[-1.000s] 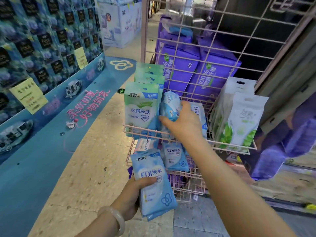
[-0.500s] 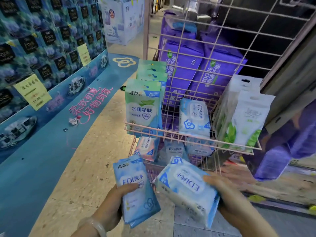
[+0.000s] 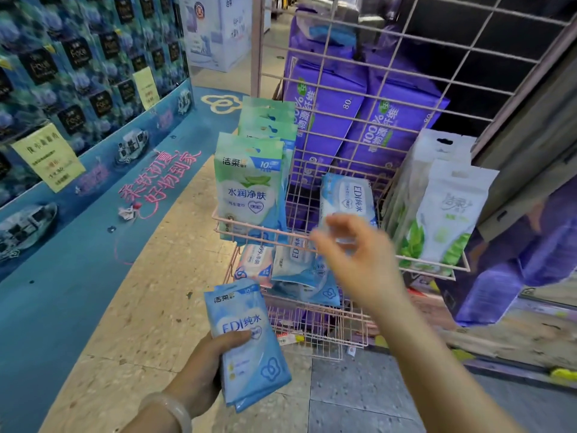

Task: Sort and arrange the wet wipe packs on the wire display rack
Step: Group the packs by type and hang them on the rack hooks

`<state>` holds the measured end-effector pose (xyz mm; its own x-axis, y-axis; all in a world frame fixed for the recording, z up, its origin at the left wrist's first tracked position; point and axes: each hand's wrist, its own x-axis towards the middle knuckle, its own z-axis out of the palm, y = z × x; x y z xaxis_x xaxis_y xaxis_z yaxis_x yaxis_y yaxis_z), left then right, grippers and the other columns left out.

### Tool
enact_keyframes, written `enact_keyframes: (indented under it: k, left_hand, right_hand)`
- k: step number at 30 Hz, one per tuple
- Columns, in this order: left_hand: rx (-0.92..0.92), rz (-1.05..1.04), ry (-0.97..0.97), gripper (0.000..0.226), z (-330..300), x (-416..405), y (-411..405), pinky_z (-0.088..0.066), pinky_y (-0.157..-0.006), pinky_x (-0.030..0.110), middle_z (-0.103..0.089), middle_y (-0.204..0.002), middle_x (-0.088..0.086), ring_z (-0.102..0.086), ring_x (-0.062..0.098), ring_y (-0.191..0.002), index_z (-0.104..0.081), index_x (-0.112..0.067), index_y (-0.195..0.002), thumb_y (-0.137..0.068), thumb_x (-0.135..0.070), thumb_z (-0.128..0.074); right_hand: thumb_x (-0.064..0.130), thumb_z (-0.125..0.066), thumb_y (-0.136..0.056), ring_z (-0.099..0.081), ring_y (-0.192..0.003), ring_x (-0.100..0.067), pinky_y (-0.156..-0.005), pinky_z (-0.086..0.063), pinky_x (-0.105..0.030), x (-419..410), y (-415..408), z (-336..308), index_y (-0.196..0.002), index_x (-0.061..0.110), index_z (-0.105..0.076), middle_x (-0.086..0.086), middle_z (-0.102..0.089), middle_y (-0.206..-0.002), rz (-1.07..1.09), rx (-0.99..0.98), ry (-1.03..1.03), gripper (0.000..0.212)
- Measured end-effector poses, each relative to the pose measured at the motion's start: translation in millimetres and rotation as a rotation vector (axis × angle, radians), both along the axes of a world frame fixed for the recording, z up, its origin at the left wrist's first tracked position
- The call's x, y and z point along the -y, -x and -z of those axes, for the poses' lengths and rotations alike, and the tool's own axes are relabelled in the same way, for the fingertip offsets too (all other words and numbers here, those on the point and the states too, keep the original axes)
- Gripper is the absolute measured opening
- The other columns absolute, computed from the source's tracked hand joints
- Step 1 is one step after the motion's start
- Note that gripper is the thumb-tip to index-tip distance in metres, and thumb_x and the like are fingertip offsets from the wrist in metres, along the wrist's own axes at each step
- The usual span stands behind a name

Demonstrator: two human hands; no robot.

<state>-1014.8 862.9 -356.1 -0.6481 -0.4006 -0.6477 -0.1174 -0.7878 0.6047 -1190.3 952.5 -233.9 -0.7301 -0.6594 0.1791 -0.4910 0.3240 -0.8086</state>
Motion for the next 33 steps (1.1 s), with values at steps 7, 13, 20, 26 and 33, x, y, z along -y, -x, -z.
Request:
enact_keyframes:
  k: [7, 13, 20, 26, 33]
  left_hand:
    - [-0.004, 0.03, 0.035, 0.059, -11, -4, 12, -0.045, -0.097, 0.056, -0.063, -0.119, 0.029, -0.061, 0.044, -0.099, -0.058, 0.001, -0.12, -0.064, -0.014, -0.065]
    - [0.009, 0.051, 0.027, 0.059, -9, -4, 15, -0.048, -0.091, 0.05, -0.067, -0.109, 0.026, -0.064, 0.038, -0.087, -0.059, 0.005, -0.118, -0.063, -0.013, -0.066]
    - [0.006, 0.055, -0.02, 0.058, -2, -3, 13, -0.045, -0.098, 0.057, -0.065, -0.115, 0.028, -0.063, 0.041, -0.094, -0.061, 0.0, -0.117, -0.06, -0.004, -0.07]
    - [0.047, 0.067, -0.008, 0.05, -2, -2, 10, -0.051, -0.089, 0.05, -0.072, -0.1, 0.024, -0.071, 0.035, -0.076, -0.068, -0.001, -0.105, -0.056, -0.005, -0.073]
    - [0.058, 0.156, 0.014, 0.052, -5, -15, 20, -0.056, -0.077, 0.043, -0.072, -0.099, 0.024, -0.071, 0.034, -0.074, -0.067, 0.0, -0.106, -0.055, -0.007, -0.073]
  right_hand:
    - [0.06, -0.069, -0.066, -0.038, -0.127, -0.041, -0.098, -0.039, -0.045, 48, 62, -8, -0.145, 0.023, 0.008, -0.023, -0.025, -0.146, 0.225, -0.098, -0.642, 0.117]
    - [0.034, -0.067, -0.066, -0.057, -0.104, -0.03, -0.075, -0.044, -0.033, 34, 70, -27, -0.128, 0.01, -0.039, -0.015, -0.056, -0.124, 0.333, 0.301, 0.015, 0.072]
    - [0.028, -0.063, -0.039, -0.067, -0.076, -0.024, -0.067, -0.054, -0.03, -58, 17, -33, -0.102, 0.014, -0.063, -0.008, -0.072, -0.091, -0.297, 0.858, 0.304, 0.065]
    - [0.021, -0.067, -0.059, -0.065, -0.059, -0.012, -0.046, -0.045, -0.018, -103, 14, 88, -0.106, 0.01, -0.056, -0.008, -0.068, -0.085, 0.187, 0.921, -0.093, 0.05]
    - [0.044, -0.057, -0.085, -0.027, -0.138, -0.031, -0.111, -0.029, -0.045, -82, 60, 134, -0.146, 0.015, -0.016, -0.014, -0.018, -0.153, 0.3, 0.426, -0.417, 0.079]
